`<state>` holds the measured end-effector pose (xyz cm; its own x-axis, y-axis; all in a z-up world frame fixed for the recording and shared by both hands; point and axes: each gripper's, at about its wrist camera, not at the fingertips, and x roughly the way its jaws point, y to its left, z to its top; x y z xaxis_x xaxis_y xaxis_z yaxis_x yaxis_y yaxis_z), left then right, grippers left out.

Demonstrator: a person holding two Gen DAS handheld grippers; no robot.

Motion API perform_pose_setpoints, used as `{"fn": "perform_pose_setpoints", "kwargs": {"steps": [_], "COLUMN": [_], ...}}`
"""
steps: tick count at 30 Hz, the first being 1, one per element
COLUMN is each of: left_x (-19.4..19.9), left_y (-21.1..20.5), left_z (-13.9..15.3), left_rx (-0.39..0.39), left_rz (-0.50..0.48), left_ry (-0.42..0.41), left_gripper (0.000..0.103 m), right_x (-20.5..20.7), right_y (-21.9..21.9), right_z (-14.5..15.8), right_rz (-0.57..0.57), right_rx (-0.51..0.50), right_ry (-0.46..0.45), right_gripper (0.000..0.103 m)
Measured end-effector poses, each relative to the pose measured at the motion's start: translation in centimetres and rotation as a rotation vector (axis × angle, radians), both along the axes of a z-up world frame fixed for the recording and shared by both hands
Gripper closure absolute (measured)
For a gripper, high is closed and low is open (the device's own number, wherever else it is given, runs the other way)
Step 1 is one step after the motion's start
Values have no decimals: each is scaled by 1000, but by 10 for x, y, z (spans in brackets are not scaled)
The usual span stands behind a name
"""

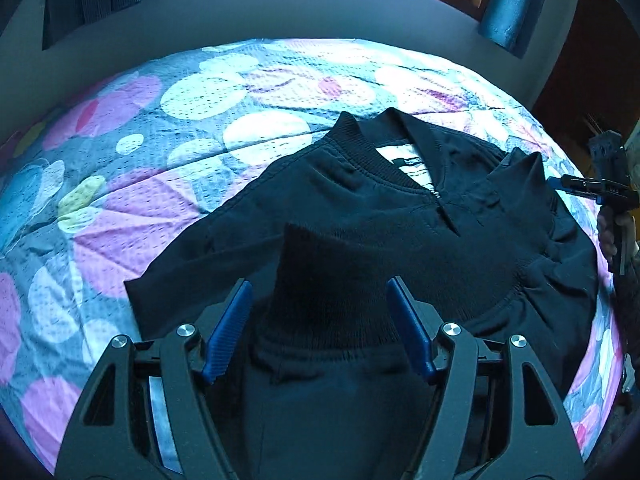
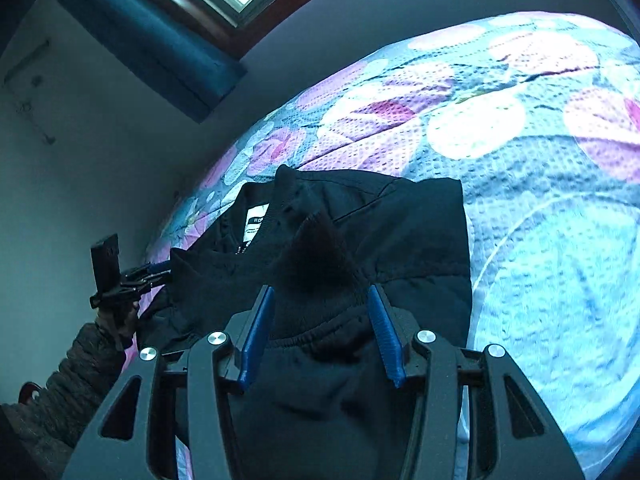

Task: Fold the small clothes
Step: 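Grasp the ribbed band of the jacket with both grippers, then lift the band with both grippers and fold the jacket in half, release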

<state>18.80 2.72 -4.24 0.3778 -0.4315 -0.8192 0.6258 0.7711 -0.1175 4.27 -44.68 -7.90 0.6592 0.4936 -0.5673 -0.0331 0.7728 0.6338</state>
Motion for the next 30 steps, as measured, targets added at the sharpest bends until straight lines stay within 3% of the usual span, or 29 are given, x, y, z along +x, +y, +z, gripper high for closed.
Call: {"fn": "perform_pose_setpoints", "kwargs": {"steps": [3,6,8,11,14,16,17,18,20,22,25,30], "left_x": [8,10,8,5,7,9,10,10,8,2,-7,0], "left_y": [0,-3,-7,-11,-14,-15,-16,-17,-18,-21,-24,-24], "left_z": [-4,-7,-8,-7,-8,-10,-10,-11,-12,-11,-3,25], "left_rx": [-31,-21,-3,14,22,26,34,49,79,115,133,99], "left_rz": [11,5,-2,-15,-8,3,13,26,35,53,97,156], "left_ry": [32,38,27,8,10,21,17,7,-4,-47,-98,-154], "left_gripper": [36,51,52,52,52,59,62,68,82,90,92,92], "right_x": [14,25,30,34,40,45,47,48,49,44,34,33], "right_y": [0,7,9,10,14,17,19,22,31,37,39,37], "right_z": [2,6,8,11,13,13,13,13,13,17,30,64], "right_rz": [29,59,74,93,98,102,105,113,108,101,71,23], "right_rx": [2,-46,-59,-77,-119,-154,-171,-188,-279,-316,-328,-343], "right_ry": [-11,-19,-24,-42,-42,-34,-34,-29,-11,-25,-61,-131], "right_gripper": [54,54,54,44,44,45,57,78,91,93,93,94]}}
